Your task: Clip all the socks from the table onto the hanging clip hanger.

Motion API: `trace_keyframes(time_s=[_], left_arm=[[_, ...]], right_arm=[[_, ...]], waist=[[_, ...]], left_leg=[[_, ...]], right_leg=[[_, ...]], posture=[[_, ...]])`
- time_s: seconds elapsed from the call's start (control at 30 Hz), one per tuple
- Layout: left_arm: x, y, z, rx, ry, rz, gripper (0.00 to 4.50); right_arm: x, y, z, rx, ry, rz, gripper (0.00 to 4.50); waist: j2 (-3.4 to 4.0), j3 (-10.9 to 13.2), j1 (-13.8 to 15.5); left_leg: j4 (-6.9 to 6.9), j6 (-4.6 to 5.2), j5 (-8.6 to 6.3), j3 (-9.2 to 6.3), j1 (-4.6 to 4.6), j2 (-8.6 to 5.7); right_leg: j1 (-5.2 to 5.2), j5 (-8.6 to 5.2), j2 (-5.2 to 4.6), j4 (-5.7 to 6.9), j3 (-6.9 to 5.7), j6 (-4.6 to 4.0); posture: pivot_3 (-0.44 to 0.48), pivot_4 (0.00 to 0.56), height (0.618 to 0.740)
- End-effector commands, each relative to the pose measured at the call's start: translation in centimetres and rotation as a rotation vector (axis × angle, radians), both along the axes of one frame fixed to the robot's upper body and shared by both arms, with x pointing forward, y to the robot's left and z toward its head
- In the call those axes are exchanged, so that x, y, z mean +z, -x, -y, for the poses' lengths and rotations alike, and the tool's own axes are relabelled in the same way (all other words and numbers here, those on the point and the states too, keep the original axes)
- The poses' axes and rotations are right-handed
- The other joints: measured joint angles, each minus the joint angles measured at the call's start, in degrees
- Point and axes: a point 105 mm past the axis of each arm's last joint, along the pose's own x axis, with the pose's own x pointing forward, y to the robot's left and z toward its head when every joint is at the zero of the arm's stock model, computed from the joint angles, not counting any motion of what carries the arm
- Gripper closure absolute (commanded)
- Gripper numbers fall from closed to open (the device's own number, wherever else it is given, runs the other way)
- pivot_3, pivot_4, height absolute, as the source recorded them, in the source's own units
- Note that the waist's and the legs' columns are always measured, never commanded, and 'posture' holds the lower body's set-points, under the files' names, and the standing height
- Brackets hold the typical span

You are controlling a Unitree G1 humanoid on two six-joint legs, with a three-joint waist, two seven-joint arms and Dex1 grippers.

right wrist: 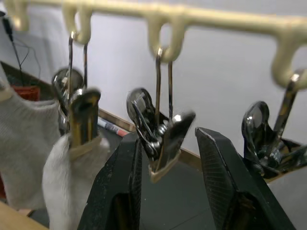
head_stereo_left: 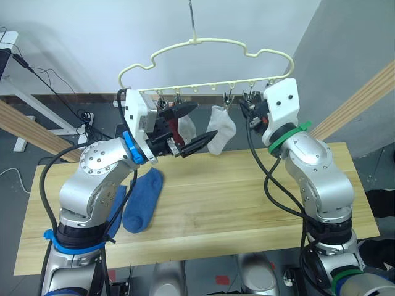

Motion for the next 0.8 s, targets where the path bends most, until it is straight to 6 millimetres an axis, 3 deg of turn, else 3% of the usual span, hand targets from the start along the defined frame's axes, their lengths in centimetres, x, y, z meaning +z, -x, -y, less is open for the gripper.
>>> trace_keyframes(time_s=[0.03,0.27,0.8], left_arm=[[0.7,0.5,0.3,-0.016,0.015,0.032,0.42],[0.7,0.6,0.3,-0.031,0.024,0.02,0.42],[0.7,0.3,0.3,-0.031,0.022,0.019,0.42]], right_arm=[[1.4,1.3,-0.3,-0.003,-0.056,0.028,2.72],[0.5,2.7,-0.8,0.031,-0.044,0.001,2.72],[0.8,2.5,-0.7,0.037,-0.044,0.05,2.72]], waist=[[0.0,0.0,0.05],[0.0,0.0,0.07],[0.0,0.0,-0.01]], left_leg=[[0.0,0.0,0.0,0.0,0.0,0.0],[0.0,0.0,0.0,0.01,-0.01,-0.02],[0.0,-0.01,0.01,0.02,0.0,-0.02]], right_leg=[[0.0,0.0,0.0,0.01,0.0,0.0],[0.0,0.0,-0.03,-0.04,0.0,0.0],[0.0,0.0,-0.02,-0.01,0.0,0.0]], posture=[[-0.215,0.38,0.74],[-0.218,0.379,0.74],[-0.225,0.378,0.74]])
